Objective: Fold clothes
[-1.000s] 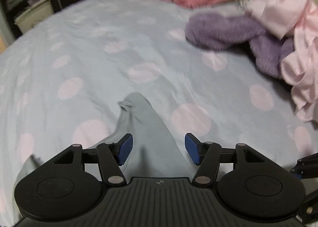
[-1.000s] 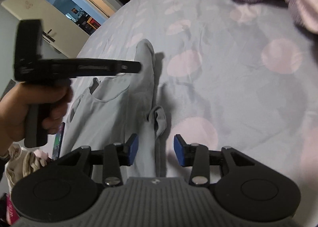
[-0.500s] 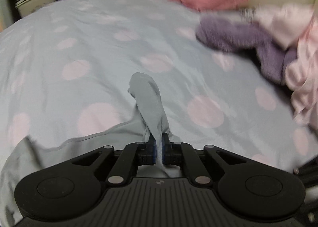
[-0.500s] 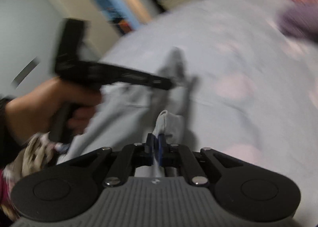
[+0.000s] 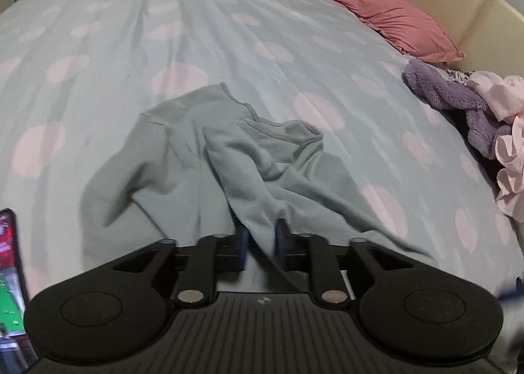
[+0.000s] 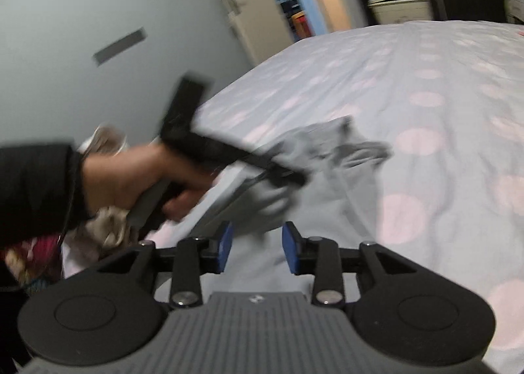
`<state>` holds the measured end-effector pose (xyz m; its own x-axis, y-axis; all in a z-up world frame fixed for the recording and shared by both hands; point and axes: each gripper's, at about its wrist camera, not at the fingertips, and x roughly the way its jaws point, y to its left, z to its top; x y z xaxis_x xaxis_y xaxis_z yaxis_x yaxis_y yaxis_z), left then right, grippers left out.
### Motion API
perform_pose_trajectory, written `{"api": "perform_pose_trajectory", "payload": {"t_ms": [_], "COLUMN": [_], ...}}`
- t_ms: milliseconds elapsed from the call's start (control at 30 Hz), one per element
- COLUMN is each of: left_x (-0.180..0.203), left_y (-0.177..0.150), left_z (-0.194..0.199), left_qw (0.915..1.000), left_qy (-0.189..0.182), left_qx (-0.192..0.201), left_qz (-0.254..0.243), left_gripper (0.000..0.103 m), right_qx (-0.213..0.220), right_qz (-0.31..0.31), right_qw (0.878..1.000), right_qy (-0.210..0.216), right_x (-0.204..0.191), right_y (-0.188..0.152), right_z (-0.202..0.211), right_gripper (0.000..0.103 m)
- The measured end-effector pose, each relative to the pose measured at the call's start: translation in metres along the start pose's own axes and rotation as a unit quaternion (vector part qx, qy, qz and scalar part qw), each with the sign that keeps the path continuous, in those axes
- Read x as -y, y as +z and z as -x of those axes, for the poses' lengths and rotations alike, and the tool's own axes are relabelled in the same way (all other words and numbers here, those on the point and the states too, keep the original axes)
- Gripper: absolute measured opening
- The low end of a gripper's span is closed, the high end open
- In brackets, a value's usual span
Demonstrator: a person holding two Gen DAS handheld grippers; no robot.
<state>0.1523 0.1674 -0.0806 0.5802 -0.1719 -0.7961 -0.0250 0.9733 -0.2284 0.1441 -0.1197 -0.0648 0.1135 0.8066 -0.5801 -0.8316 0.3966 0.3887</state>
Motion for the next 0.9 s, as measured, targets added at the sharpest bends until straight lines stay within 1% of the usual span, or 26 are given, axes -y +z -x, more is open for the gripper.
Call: {"api": "perform_pose_trajectory", "payload": {"t_ms": [33,167,200,267,300,333,400,500,533,600,667,767,867,900], "left_x": [0.001,0.004,0.004,0.005,0.005,0.008,0.013,0.022,0.024,0.030,0.034,0.035,0.032,0.031], "left_y": [0.000,0.008,0.008,0.013,0.016,0.018,0.021,0.021,0.019,0.014,0.009,0.006,0.006,0.006], "left_z": [0.002,0.015,0.019,0.024,0.026,0.025,0.022,0.011,0.006,0.000,-0.004,-0.005,-0.004,-0.004], "left_qw": [1.0000,0.9996,0.9994,0.9991,0.9990,0.9989,0.9987,0.9989,0.9989,0.9986,0.9981,0.9980,0.9983,0.9984], "left_qy": [0.000,0.004,0.004,-0.004,-0.008,-0.012,-0.023,-0.035,-0.037,-0.039,-0.039,-0.041,-0.043,-0.043], "left_qx": [0.001,0.016,0.023,0.035,0.039,0.041,0.040,0.019,0.010,0.000,-0.004,-0.005,0.001,0.003], "left_qz": [-0.006,-0.025,-0.026,-0.023,-0.020,-0.020,-0.022,-0.025,-0.028,-0.037,-0.047,-0.048,-0.039,-0.036], "left_gripper": [0.020,0.021,0.021,0.021,0.021,0.021,0.021,0.021,0.021,0.021,0.021,0.021,0.021,0.021], "right_qx": [-0.005,-0.027,-0.032,-0.043,-0.037,-0.029,-0.016,0.002,0.001,-0.005,-0.011,-0.018,-0.030,-0.037], "right_qz": [-0.008,-0.039,-0.047,-0.063,-0.080,-0.091,-0.092,-0.091,-0.092,-0.091,-0.084,-0.087,-0.077,-0.063], "right_qw": [1.000,0.998,0.998,0.996,0.995,0.995,0.995,0.995,0.995,0.995,0.996,0.996,0.996,0.996], "right_qy": [-0.007,-0.034,-0.040,-0.054,-0.045,-0.040,-0.041,-0.046,-0.045,-0.041,-0.035,-0.028,-0.038,-0.050], "right_x": [0.009,0.044,0.053,0.070,0.076,0.078,0.075,0.068,0.069,0.069,0.069,0.069,0.067,0.064], "right_y": [-0.002,-0.009,-0.010,-0.014,-0.016,-0.018,-0.012,-0.005,-0.001,0.006,0.012,0.014,0.016,0.016], "right_z": [0.001,0.006,0.007,0.009,0.009,0.008,0.001,-0.006,-0.011,-0.020,-0.024,-0.032,-0.046,-0.051], "right_gripper": [0.045,0.045,0.044,0.038,0.037,0.037,0.037,0.036,0.032,0.027,0.027,0.027,0.027,0.024]}}
